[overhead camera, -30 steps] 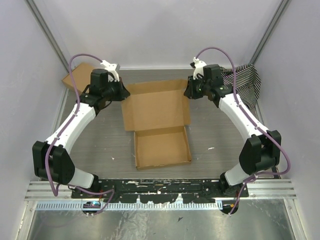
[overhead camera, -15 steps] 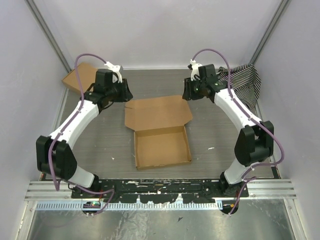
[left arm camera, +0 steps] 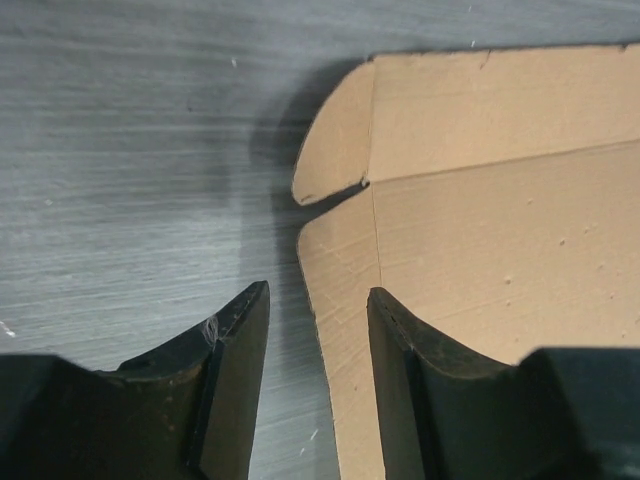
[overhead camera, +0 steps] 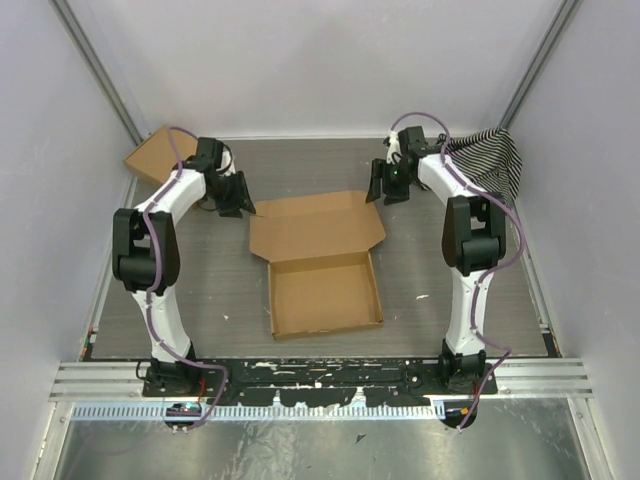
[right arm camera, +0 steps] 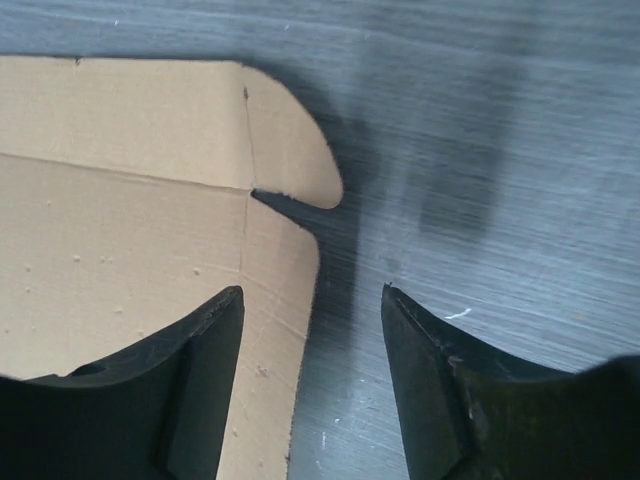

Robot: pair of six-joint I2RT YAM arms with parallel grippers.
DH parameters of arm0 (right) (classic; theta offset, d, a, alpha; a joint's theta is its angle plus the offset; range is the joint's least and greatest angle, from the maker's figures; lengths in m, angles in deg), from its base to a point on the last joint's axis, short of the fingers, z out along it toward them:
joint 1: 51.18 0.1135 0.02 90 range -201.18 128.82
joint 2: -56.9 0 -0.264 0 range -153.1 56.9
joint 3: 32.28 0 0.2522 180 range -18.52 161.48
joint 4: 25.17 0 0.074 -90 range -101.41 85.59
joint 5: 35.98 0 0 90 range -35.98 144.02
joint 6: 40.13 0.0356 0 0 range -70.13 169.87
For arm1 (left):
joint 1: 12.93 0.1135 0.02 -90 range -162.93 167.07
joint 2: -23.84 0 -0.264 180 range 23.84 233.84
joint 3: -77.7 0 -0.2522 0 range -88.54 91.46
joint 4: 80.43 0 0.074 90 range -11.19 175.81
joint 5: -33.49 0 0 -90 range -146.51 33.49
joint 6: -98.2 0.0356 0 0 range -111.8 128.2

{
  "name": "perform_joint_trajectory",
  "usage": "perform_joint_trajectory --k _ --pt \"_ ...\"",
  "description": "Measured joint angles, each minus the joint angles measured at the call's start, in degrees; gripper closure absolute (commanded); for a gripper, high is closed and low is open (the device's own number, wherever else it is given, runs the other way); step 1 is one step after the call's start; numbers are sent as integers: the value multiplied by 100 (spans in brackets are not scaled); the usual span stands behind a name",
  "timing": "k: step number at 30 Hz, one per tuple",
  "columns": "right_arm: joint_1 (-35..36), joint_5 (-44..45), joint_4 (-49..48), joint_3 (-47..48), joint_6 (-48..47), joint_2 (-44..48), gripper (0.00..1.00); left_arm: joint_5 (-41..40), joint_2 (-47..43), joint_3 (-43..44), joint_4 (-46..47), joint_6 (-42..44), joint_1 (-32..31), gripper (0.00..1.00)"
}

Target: Fold the paper box

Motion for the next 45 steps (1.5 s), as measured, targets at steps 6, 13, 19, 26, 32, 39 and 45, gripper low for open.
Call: perform_joint_trajectory --k 6,13,19,26,32,39,45 --pt "42 -564 96 -2 -9 -153 52 433 116 -33 -96 -72 -15 56" --pt "61 -953 114 -2 -4 -306 58 776 415 -31 -90 -101 -39 67" --pt "61 -1064 175 -2 -7 -402 77 942 487 -28 -92 -109 -66 97" --pt "146 -1021 162 -2 68 -380 99 1064 470 -15 -57 -72 -245 100" --pt "293 -590 -39 -275 98 0 99 999 26 -20 125 37 -540 100" --pt "339 -144 -638 -931 149 909 99 833 -1012 -68 697 114 -638 69" --pt "332 -11 -1128 -1213 168 1370 99 203 -798 267 155 251 -625 67"
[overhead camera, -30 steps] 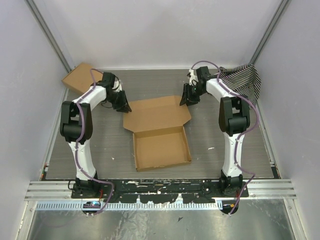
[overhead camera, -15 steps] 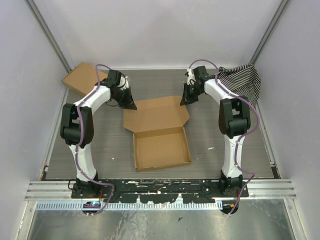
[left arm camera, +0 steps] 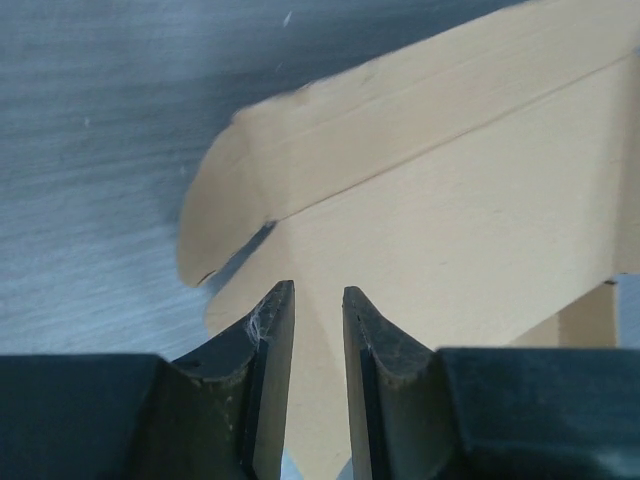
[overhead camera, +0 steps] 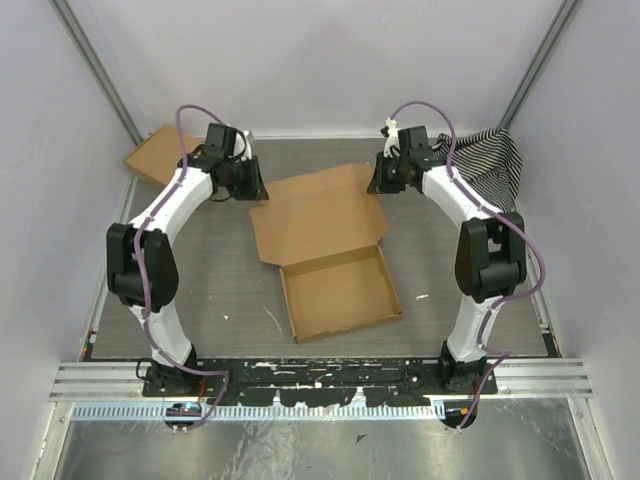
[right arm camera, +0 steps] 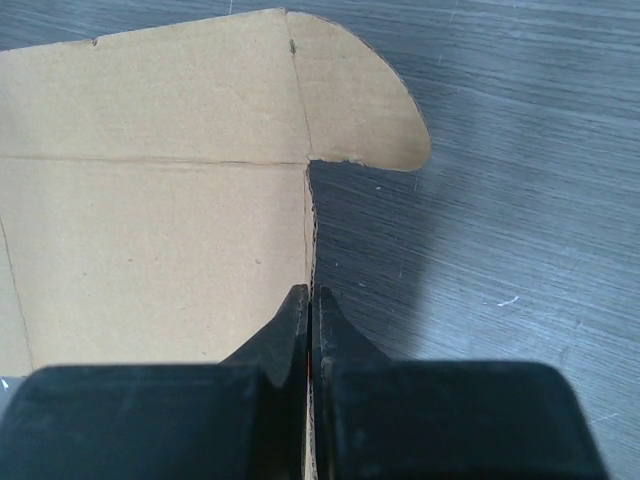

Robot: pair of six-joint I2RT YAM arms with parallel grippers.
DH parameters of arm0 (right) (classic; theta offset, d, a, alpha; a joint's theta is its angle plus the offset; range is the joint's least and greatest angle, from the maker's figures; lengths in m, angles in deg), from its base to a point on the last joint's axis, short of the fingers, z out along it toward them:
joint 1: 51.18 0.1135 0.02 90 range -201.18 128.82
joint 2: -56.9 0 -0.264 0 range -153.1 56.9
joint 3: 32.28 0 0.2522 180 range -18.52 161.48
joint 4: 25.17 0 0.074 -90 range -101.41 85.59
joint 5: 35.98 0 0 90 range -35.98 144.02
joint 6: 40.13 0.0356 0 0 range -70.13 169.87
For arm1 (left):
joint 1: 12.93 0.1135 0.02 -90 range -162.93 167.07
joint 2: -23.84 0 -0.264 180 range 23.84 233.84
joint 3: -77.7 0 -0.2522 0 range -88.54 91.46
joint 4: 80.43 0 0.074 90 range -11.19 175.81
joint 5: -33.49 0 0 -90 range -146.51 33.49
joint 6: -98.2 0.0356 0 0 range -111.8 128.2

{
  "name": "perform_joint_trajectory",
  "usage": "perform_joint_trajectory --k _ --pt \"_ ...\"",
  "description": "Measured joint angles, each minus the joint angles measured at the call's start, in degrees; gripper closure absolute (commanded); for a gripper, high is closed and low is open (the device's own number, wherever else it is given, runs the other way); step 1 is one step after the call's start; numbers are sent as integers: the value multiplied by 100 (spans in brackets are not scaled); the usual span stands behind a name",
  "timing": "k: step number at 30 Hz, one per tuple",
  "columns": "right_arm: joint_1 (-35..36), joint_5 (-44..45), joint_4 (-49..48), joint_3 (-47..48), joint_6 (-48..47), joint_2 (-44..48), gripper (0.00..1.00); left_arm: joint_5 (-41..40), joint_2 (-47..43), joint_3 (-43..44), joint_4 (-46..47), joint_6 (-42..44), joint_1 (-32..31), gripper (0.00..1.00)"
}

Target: Fold the paper box

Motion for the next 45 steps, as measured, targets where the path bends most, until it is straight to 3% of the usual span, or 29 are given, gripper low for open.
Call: perform_joint_trajectory --k 12,20,24,29,45 --pt "0 433 -1134 -1648 127 1222 99 -396 -59 -710 -380 -50 22 58" --pt "0 466 -1572 -1884 153 1692 99 -428 -199 -708 -376 -48 22 58" --pt "0 466 -1648 -1958 153 1694 99 -345 -199 -706 -363 -48 22 65" --pt "0 457 -1663 -2017 155 1694 99 -26 -199 -691 -203 -79 22 81" --pt "0 262 -1609 -2017 153 1882 99 299 498 17 -308 -48 20 78"
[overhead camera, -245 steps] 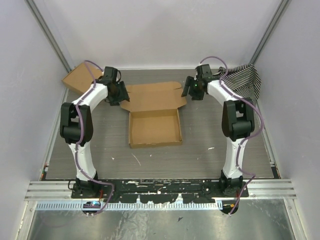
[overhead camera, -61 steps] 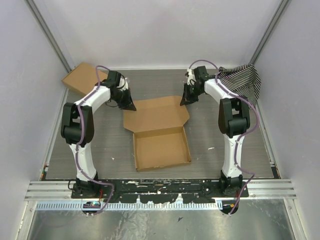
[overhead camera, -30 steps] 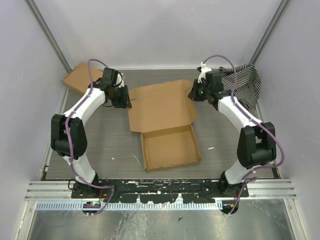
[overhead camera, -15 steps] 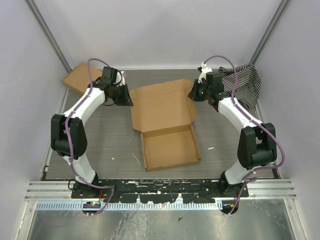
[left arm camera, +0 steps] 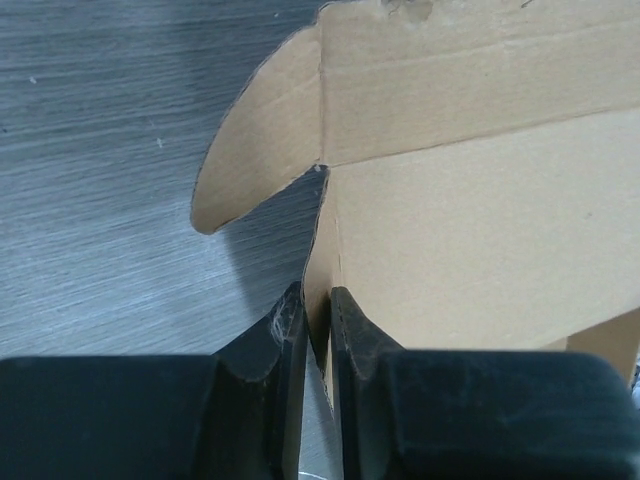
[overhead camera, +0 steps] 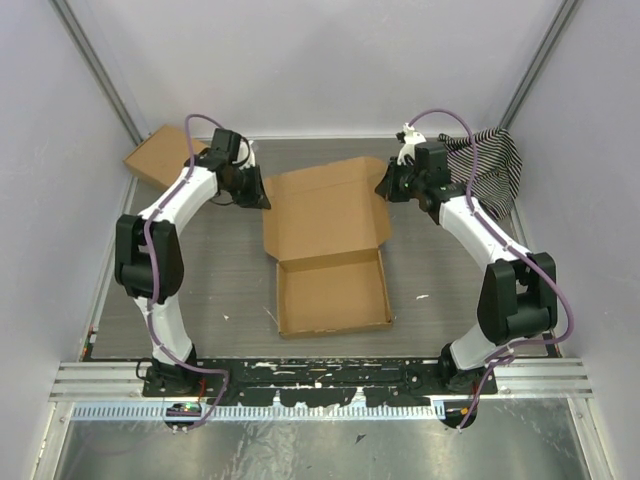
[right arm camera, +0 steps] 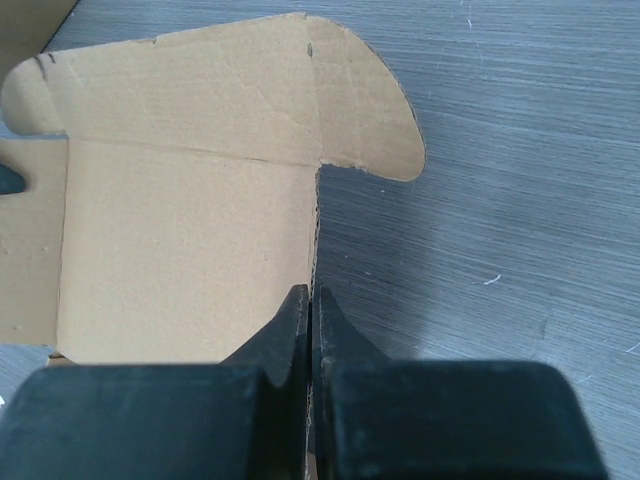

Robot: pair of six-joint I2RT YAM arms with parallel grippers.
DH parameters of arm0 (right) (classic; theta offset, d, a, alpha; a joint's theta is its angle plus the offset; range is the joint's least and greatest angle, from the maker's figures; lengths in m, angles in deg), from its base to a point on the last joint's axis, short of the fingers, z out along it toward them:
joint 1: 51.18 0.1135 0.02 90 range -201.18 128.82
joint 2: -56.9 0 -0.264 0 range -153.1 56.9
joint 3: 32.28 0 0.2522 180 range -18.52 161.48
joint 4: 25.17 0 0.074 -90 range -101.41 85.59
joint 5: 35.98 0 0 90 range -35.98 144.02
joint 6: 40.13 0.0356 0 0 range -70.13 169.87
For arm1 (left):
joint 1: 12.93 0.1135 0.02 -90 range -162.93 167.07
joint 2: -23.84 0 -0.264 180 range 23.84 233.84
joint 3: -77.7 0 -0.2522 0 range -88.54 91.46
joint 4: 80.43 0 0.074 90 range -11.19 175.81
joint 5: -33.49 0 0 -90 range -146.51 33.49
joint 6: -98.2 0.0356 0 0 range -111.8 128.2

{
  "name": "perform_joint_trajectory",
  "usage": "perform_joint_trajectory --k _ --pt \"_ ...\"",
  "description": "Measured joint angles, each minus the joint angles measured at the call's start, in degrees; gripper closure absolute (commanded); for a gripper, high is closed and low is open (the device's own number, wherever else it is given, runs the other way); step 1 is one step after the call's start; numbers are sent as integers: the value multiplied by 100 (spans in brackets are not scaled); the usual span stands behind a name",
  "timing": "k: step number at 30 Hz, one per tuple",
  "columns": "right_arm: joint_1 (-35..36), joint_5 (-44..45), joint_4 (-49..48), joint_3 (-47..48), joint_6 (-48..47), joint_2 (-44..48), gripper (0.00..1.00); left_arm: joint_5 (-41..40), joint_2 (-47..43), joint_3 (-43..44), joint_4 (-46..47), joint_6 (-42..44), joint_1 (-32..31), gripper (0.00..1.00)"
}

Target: Fold the paper box

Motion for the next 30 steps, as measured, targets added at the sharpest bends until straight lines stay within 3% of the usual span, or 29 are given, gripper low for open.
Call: perform_joint_trajectory --k 10,12,15,22,30 --pt "0 -83 24 0 0 50 99 -127 125 179 -238 2 0 71" --pt "0 -111 17 0 0 50 99 -118 199 291 -264 2 0 76" --pt "0 -173 24 0 0 50 99 -92 326 446 -269 -11 -9 99" --pt "2 -256 354 155 -55 -20 79 -57 446 621 -337 129 -81 100" --pt "7 -439 1078 979 -356 -501 75 -37 -415 63 197 404 -175 100"
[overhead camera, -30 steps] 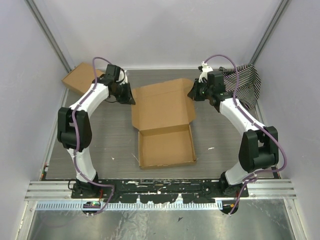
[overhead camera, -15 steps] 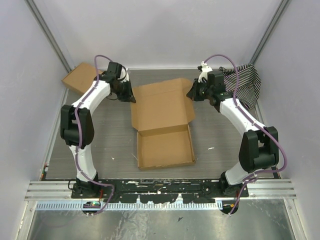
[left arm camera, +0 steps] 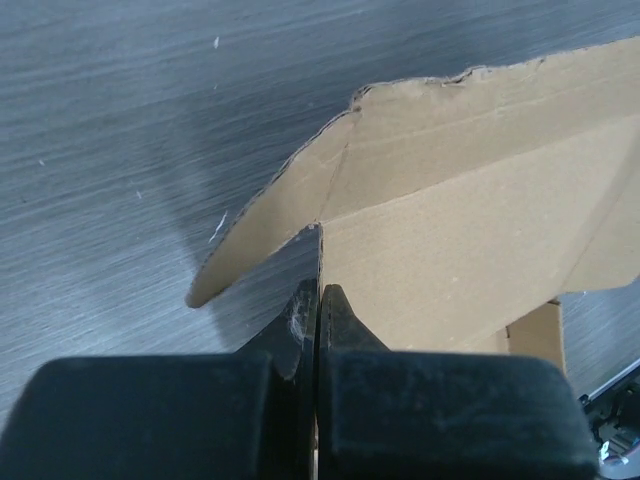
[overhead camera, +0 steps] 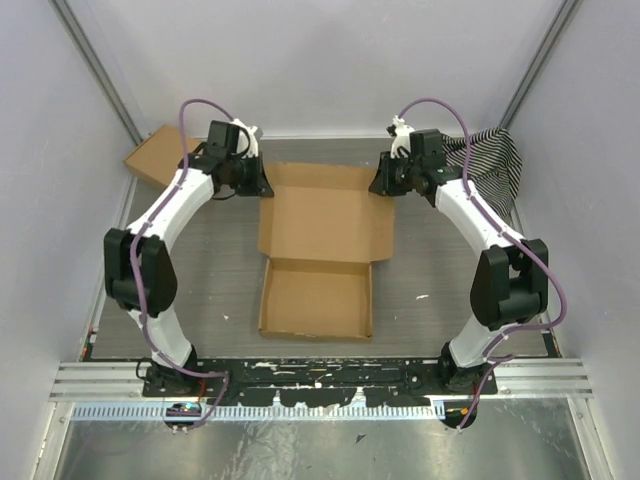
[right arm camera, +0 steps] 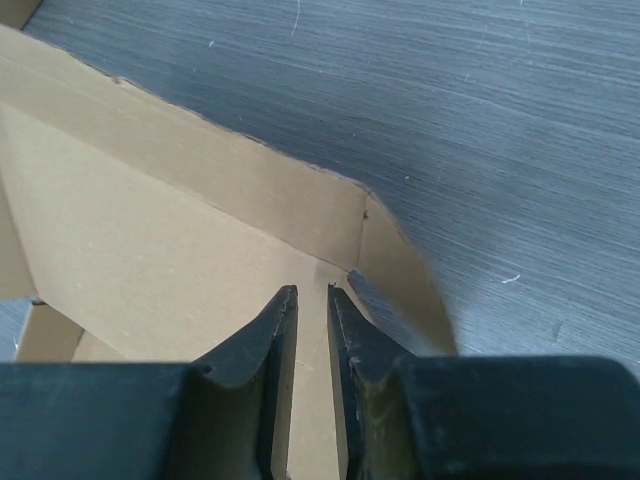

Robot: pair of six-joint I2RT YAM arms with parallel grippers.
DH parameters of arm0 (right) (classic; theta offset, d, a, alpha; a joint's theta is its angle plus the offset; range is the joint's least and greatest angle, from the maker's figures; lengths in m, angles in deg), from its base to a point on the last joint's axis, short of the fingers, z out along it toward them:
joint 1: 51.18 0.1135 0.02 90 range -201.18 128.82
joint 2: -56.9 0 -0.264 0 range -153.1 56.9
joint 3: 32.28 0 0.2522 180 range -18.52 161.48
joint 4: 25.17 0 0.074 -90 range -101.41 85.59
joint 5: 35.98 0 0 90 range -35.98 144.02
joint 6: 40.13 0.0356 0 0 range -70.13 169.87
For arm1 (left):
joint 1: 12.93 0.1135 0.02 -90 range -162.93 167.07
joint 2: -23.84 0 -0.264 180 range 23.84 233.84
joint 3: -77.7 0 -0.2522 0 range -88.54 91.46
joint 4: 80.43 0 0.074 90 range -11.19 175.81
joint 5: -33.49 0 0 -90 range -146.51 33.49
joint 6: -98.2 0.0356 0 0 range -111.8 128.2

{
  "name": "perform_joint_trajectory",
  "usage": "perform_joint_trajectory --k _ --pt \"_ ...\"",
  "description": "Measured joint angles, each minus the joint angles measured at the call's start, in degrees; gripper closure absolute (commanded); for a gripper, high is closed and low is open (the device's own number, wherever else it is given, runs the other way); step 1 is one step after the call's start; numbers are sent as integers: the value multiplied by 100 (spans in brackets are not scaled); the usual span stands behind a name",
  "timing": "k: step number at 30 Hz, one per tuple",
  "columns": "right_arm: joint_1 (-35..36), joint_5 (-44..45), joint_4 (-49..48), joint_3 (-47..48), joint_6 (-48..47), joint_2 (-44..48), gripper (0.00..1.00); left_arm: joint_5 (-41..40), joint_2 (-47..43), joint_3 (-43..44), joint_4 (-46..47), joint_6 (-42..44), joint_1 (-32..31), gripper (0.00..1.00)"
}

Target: Fold the paper box

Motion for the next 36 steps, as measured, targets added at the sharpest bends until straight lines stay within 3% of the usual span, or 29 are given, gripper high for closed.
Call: perform_joint_trajectory --k 4,14,23,36 --pt "2 -42 223 94 -103 -118 74 42 -643 -459 498 81 -11 100" --pt "13 190 590 94 -146 144 47 -188 -1849 -2072 2013 247 -105 100" --pt "17 531 876 321 -378 448 45 -214 -2258 -2511 2914 367 -162 100" --pt "15 946 1189 577 -717 372 41 -229 -2406 -2667 3261 505 -162 100"
